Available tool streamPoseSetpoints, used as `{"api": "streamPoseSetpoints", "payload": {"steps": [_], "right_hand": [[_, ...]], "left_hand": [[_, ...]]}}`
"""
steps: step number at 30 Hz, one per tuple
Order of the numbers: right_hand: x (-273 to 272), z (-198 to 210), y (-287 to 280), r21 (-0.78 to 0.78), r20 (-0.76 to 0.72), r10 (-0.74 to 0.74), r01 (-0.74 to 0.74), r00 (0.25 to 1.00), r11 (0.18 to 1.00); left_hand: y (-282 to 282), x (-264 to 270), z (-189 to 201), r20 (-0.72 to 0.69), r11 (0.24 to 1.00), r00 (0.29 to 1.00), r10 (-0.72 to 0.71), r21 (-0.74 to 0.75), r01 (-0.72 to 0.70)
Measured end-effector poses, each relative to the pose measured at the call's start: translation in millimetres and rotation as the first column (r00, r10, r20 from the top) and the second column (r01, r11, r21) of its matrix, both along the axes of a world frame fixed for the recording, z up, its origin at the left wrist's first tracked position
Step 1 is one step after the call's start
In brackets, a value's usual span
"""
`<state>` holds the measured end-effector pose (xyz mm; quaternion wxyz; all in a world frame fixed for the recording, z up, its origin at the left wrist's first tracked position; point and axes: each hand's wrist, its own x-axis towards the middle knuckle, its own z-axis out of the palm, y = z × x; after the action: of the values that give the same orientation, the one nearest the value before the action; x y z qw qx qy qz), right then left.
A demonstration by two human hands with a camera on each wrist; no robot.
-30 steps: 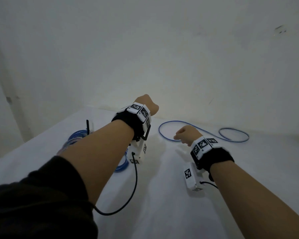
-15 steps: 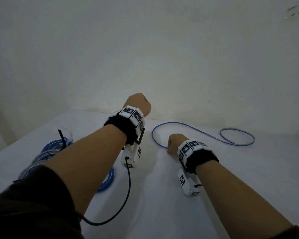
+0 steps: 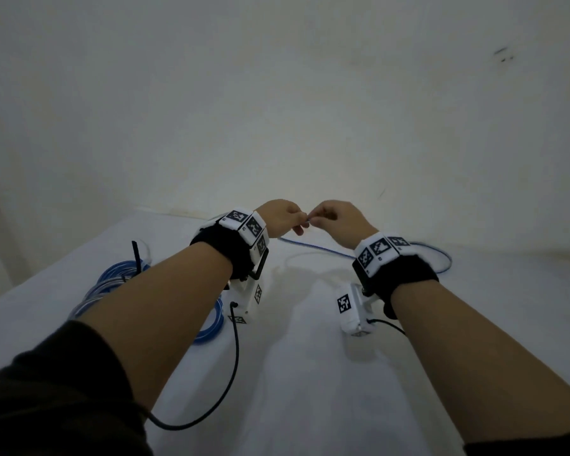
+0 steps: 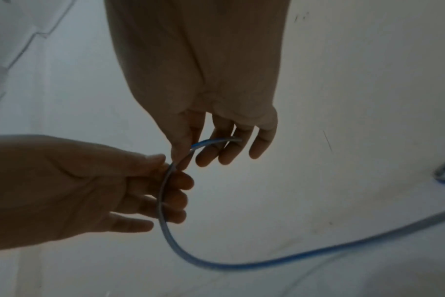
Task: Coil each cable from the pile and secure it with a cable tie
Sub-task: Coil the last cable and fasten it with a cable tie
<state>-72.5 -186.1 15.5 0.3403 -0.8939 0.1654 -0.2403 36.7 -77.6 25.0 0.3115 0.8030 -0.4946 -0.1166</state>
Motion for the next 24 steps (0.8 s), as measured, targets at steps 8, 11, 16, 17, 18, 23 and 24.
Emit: {"api": "streamPoseSetpoints", "payload": {"steps": [8, 11, 16, 17, 18, 23, 24], "right_hand": [[-28, 4, 20, 0.426, 0.182, -0.207, 0.113, 0.961, 0.898], [-38, -2, 41, 0.365, 0.077, 0.037, -0.063, 0.996, 0.929], [-43, -25, 58, 0.219, -0.044, 0.271, -0.255, 0.962, 0.942], [-44, -28, 60, 0.249, -0.040, 0.288, -0.269, 0.957, 0.930], [-47, -29, 63, 0.272, -0.036, 0.303, -0.282, 0.952, 0.920], [-60, -36, 64, 0.313, -0.137, 0.387, -0.331, 0.912, 0.890], [-61, -38, 61, 0.303, -0.179, 0.384, -0.320, 0.906, 0.897]], "left_hand": [[22, -43, 10, -0.332, 0.912, 0.942, -0.044, -0.398, -0.098], [32, -58, 13, -0.427, 0.869, 0.892, -0.147, -0.486, -0.089], [48, -74, 24, -0.567, 0.831, 0.793, -0.224, -0.537, -0.149], [51, -76, 26, -0.611, 0.824, 0.754, -0.242, -0.540, -0.173], [55, -76, 28, -0.650, 0.817, 0.718, -0.247, -0.538, -0.206], [71, -63, 29, -0.726, 0.754, 0.642, -0.246, -0.560, -0.344], [74, -61, 29, -0.725, 0.748, 0.647, -0.236, -0.560, -0.355]]}}
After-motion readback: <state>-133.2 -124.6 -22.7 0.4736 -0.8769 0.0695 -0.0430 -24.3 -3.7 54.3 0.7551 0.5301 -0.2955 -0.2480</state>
